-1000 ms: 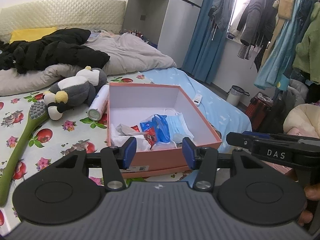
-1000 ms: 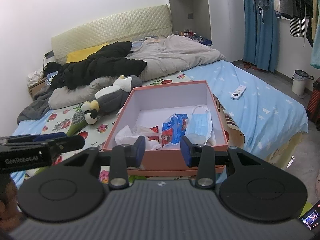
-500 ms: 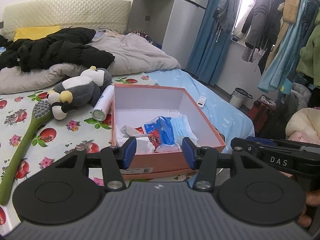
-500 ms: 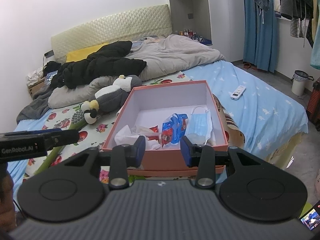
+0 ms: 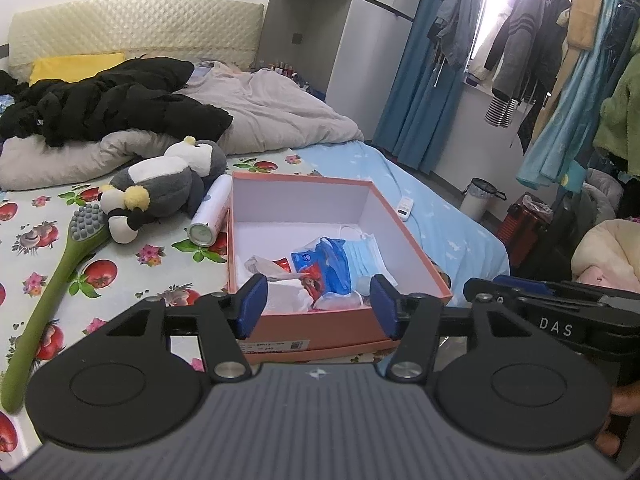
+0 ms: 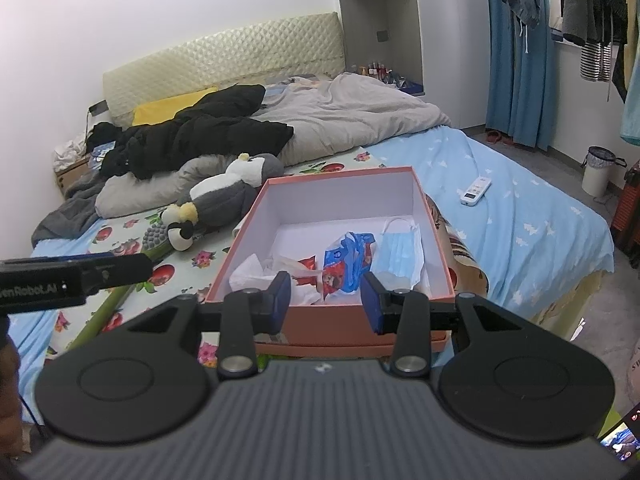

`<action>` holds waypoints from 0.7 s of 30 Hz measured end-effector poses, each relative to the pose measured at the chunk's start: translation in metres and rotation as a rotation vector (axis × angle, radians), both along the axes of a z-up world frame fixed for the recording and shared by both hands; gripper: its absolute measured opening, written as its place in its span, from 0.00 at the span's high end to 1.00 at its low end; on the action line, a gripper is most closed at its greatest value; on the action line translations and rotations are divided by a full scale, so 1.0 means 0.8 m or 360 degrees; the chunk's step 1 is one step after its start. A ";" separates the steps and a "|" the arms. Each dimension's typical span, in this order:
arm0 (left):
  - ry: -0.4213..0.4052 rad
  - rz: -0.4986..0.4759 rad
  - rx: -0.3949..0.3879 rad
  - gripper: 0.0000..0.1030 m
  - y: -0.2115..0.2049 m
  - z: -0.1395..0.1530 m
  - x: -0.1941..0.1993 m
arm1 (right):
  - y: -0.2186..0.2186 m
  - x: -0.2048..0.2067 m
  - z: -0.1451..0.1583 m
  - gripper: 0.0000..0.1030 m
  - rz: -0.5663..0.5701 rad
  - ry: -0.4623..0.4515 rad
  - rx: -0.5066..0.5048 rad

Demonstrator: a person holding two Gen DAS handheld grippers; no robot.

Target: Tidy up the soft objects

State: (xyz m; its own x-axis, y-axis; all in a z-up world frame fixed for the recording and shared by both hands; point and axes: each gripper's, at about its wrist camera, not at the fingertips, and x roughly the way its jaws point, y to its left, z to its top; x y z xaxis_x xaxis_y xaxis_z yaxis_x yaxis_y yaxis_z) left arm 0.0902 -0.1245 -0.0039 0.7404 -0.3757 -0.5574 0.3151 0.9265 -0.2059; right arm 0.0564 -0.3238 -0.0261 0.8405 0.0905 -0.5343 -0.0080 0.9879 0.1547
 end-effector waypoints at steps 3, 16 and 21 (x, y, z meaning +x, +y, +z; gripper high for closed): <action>-0.0005 -0.0003 0.0007 0.39 -0.001 0.004 -0.001 | -0.001 0.000 0.001 0.60 -0.0005 -0.0004 0.0003; 0.0048 0.0043 0.0034 0.01 -0.003 0.007 0.010 | -0.013 0.002 0.006 0.00 -0.0051 -0.0036 -0.0013; 0.0051 0.0072 0.0071 0.00 -0.005 0.007 0.011 | -0.014 0.003 0.005 0.00 -0.0040 -0.0025 0.0016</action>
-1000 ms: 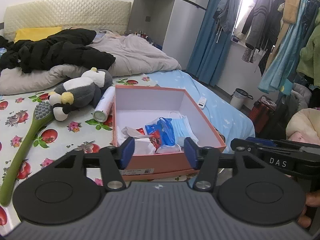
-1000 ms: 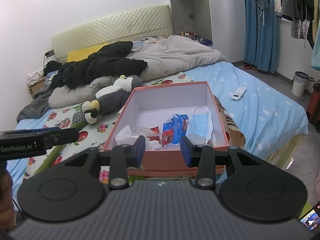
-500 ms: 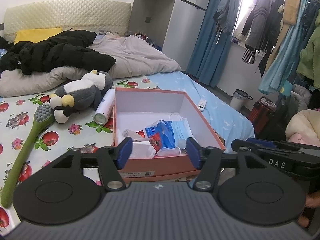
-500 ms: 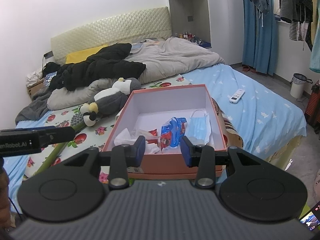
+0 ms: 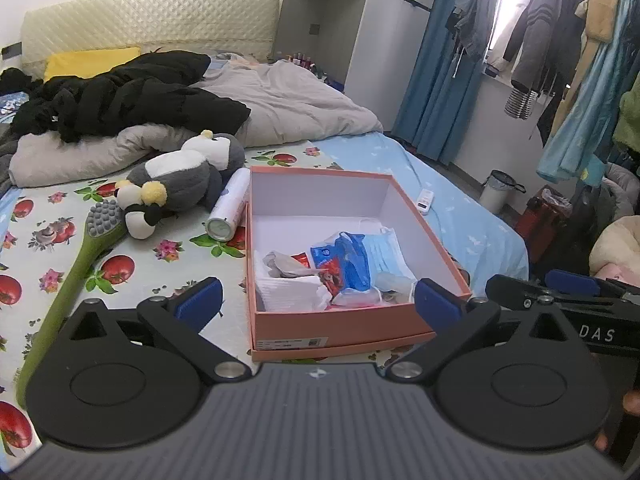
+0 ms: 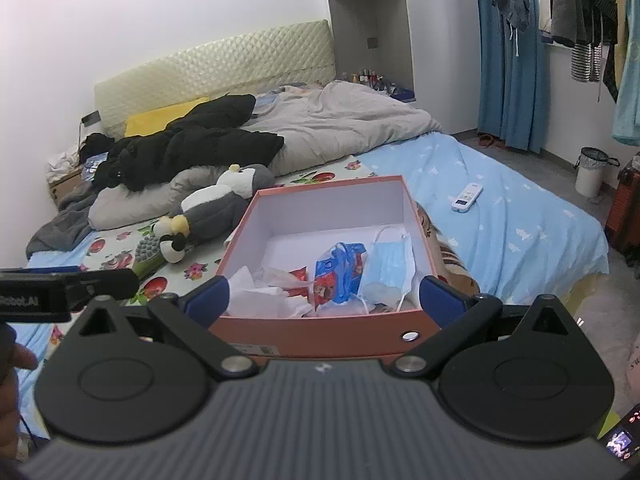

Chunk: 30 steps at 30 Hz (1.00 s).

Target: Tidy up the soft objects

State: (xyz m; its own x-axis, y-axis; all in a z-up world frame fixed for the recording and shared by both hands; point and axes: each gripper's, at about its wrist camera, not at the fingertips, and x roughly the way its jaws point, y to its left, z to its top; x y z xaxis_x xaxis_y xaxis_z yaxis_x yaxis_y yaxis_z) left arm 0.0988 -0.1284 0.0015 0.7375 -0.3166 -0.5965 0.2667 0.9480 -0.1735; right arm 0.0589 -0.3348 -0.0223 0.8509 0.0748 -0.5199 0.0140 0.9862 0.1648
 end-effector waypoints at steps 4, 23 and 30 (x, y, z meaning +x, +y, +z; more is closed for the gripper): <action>-0.0001 0.0004 0.0015 0.00 -0.002 0.002 0.001 | 0.001 0.001 -0.001 0.00 0.0013 0.0011 -0.0002; -0.0023 0.0039 0.0030 0.00 -0.002 0.008 -0.006 | -0.001 0.003 -0.003 0.00 -0.0001 0.0018 -0.0016; -0.0023 0.0047 0.0027 0.00 0.000 0.007 -0.010 | 0.003 0.003 -0.005 0.00 -0.0003 0.0022 -0.0026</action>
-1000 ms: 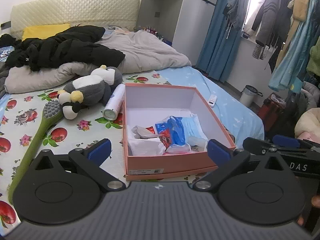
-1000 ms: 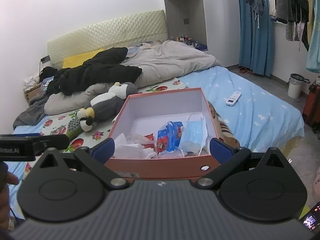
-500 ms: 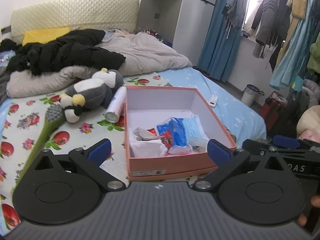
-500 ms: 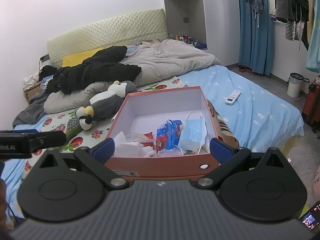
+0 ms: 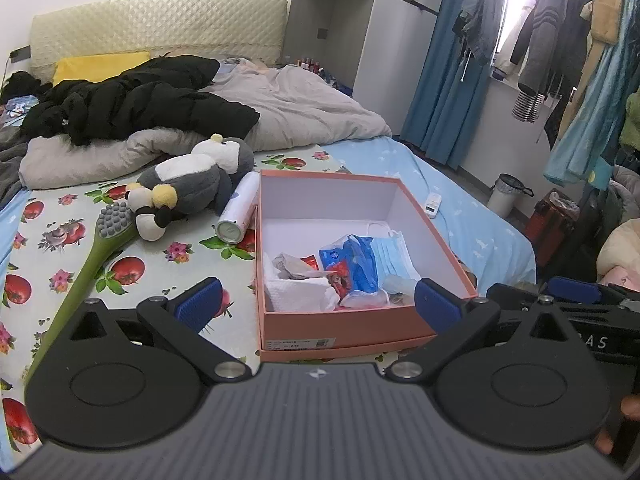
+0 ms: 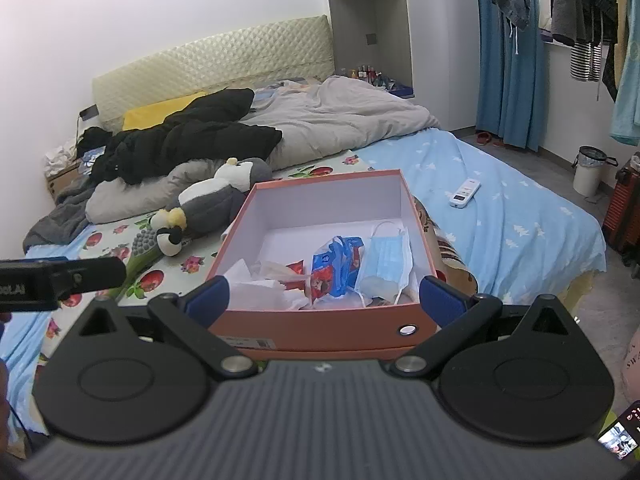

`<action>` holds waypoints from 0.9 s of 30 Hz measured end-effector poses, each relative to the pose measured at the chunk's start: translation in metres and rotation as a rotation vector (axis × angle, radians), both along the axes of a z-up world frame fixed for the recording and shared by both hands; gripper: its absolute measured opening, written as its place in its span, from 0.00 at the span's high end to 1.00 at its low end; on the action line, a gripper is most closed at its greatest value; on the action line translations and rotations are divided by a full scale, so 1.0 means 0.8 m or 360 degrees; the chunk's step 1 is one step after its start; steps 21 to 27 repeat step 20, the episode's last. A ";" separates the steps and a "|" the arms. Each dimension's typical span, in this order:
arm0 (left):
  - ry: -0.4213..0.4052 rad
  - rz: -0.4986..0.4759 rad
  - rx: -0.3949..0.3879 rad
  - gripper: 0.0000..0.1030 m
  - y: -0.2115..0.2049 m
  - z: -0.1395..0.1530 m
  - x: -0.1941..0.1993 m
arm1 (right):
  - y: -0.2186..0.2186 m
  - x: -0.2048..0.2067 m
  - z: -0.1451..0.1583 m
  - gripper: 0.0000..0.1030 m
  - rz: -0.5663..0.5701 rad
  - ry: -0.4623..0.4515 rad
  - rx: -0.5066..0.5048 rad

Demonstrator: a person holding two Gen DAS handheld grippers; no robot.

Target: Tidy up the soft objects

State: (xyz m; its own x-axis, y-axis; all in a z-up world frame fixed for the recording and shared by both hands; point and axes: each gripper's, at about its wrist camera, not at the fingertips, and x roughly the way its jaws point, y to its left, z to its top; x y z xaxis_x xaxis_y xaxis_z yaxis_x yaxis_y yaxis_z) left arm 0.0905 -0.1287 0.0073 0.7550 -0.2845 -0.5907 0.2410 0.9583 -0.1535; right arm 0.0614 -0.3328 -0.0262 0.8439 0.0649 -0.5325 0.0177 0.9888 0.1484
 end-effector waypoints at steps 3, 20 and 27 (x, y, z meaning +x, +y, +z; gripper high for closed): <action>0.0003 0.0006 -0.0004 0.00 0.001 0.000 -0.001 | 0.001 -0.001 0.000 0.00 0.0007 0.0000 0.0000; 0.0013 0.0027 -0.0026 0.00 0.002 -0.003 0.000 | 0.003 0.000 -0.004 0.00 0.0017 0.0010 0.0003; 0.0013 0.0027 -0.0026 0.00 0.002 -0.003 0.000 | 0.003 0.000 -0.004 0.00 0.0017 0.0010 0.0003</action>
